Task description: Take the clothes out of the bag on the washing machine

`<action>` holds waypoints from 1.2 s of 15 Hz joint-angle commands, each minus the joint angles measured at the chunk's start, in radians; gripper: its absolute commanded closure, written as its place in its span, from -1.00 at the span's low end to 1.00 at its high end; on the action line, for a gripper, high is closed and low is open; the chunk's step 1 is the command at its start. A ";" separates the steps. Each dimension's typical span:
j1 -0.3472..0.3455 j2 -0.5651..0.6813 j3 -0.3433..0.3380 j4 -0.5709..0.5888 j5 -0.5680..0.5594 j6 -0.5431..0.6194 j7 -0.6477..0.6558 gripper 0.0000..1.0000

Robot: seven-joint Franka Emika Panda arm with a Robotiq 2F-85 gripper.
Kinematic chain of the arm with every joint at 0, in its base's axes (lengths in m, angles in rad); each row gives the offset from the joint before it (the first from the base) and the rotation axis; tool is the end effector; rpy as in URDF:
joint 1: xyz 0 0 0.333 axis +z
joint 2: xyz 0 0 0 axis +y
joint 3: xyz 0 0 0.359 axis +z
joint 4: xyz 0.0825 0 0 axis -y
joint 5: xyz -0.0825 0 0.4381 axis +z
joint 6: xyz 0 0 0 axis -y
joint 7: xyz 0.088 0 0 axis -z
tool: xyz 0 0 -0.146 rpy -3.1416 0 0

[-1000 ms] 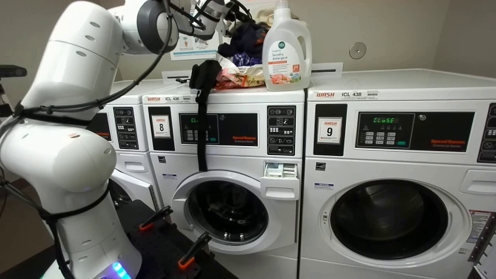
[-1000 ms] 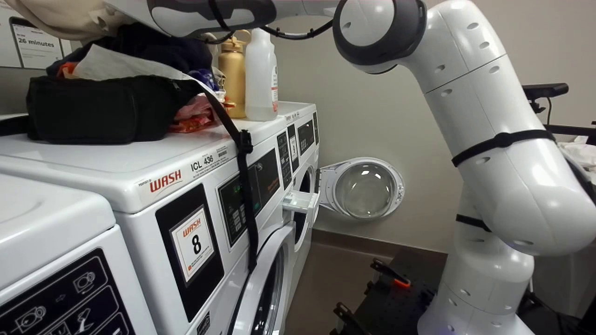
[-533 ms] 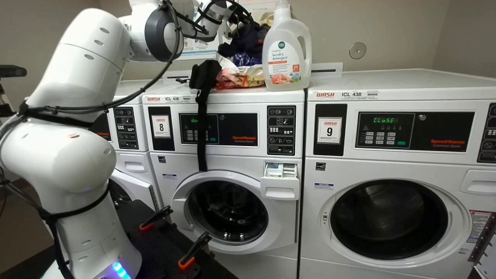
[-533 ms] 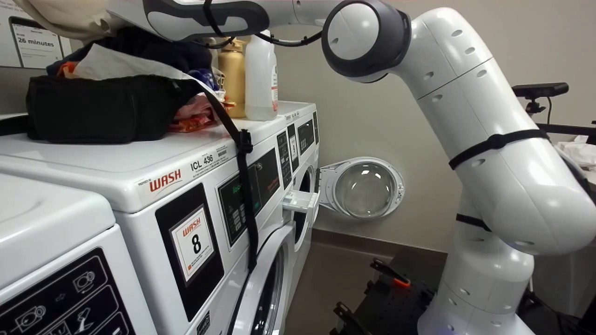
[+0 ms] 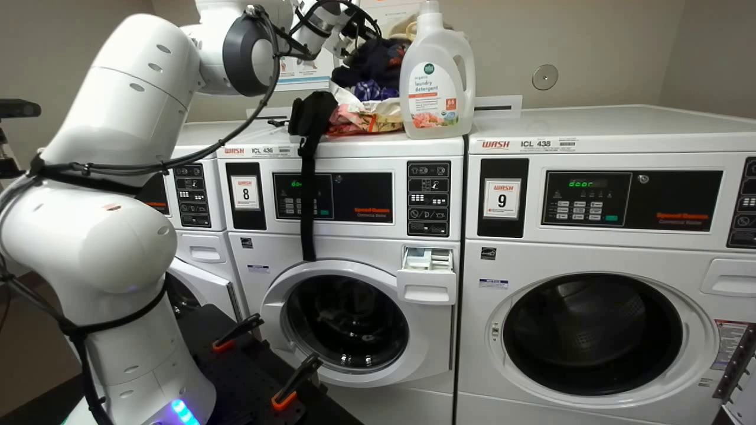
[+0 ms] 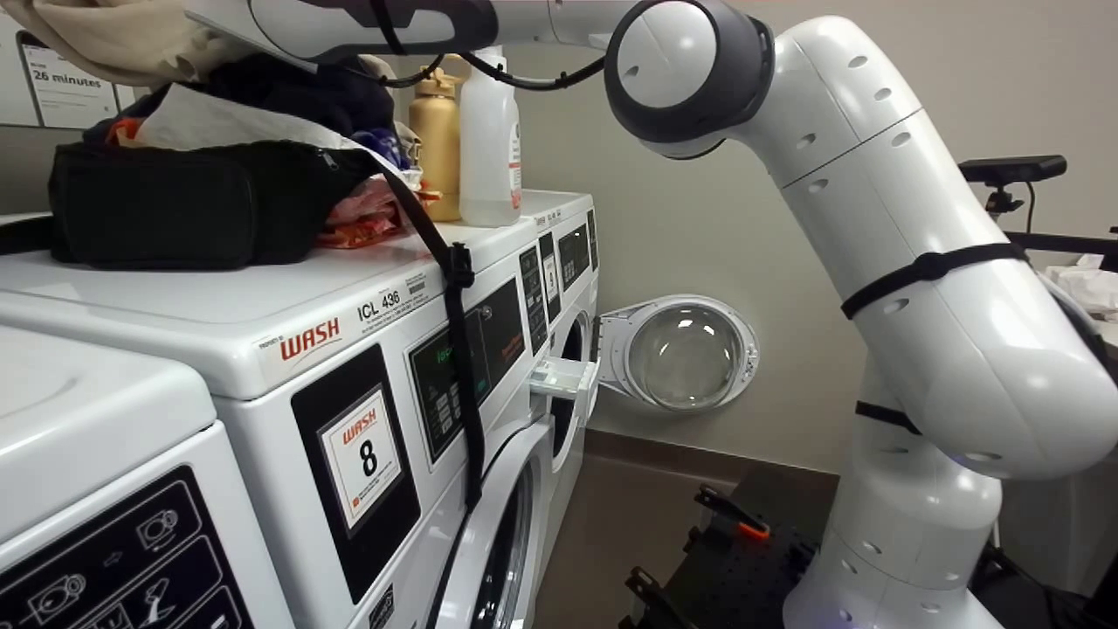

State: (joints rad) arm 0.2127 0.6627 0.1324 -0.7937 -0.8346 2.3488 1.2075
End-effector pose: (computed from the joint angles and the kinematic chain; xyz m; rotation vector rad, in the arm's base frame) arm 0.8525 0.2165 0.6879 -2.4954 0.7962 -1.6450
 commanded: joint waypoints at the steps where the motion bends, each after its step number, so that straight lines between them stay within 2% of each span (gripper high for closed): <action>1: -0.018 -0.036 0.069 -0.006 0.093 -0.061 -0.108 0.94; 6: -0.062 -0.097 0.152 0.017 0.234 -0.095 -0.215 0.92; 11: -0.131 -0.162 0.309 0.016 0.479 -0.120 -0.368 0.91; 15: -0.145 -0.204 0.433 -0.016 0.627 -0.174 -0.485 0.91; 18: -0.145 -0.217 0.529 -0.055 0.719 -0.162 -0.556 0.91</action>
State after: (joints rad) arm 0.0855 0.4925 0.5848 -0.7785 -0.2024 2.1877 0.7129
